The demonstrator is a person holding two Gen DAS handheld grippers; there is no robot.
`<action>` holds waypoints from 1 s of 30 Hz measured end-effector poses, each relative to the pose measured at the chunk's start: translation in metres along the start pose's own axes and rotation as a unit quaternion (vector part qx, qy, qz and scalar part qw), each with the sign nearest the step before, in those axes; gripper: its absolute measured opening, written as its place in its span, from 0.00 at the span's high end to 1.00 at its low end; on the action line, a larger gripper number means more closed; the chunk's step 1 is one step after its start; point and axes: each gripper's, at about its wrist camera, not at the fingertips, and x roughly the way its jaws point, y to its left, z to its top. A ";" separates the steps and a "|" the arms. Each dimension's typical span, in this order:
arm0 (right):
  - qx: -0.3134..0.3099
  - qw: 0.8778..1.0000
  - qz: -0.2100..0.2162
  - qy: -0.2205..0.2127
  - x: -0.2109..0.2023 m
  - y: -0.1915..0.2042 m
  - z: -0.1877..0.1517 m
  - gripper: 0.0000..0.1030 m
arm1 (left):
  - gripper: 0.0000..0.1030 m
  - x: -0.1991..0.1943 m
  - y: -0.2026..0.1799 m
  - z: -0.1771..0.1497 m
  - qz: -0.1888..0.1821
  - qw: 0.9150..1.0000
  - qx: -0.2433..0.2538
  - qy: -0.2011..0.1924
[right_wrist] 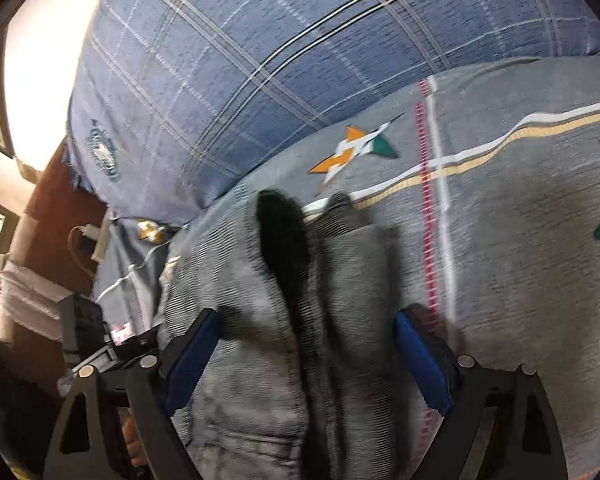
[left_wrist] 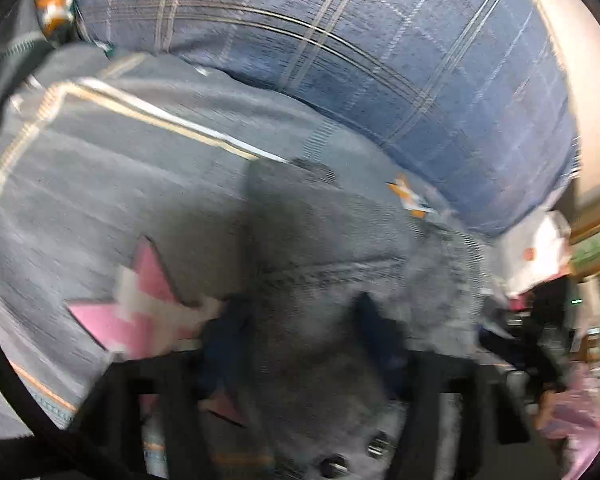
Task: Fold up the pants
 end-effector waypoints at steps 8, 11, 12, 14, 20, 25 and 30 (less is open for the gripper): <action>-0.008 1.000 -0.024 0.013 0.005 0.003 -0.002 0.27 | 0.57 0.008 -0.001 0.001 0.015 1.000 0.005 -0.008; -0.024 0.999 -0.046 0.007 0.005 0.010 -0.003 0.58 | 0.81 -0.013 -0.015 0.003 -0.015 0.999 0.010 -0.049; -0.029 0.999 -0.036 -0.003 0.000 0.015 -0.004 0.76 | 0.83 -0.024 -0.020 0.005 -0.027 0.997 0.017 -0.065; -0.053 0.998 -0.014 -0.020 -0.012 0.029 -0.004 0.80 | 0.83 -0.045 -0.034 0.010 -0.046 0.994 0.038 -0.095; -0.057 0.996 0.016 -0.069 -0.018 0.039 0.011 0.80 | 0.71 -0.012 -0.032 0.054 0.017 0.997 0.054 -0.062; 0.009 0.999 -0.040 -0.005 0.024 -0.003 0.014 0.64 | 0.46 0.004 0.006 0.049 0.010 0.999 -0.040 -0.004; -0.045 0.995 -0.079 -0.044 -0.025 0.025 0.006 0.39 | 0.24 -0.043 -0.010 0.023 0.012 0.999 -0.004 -0.041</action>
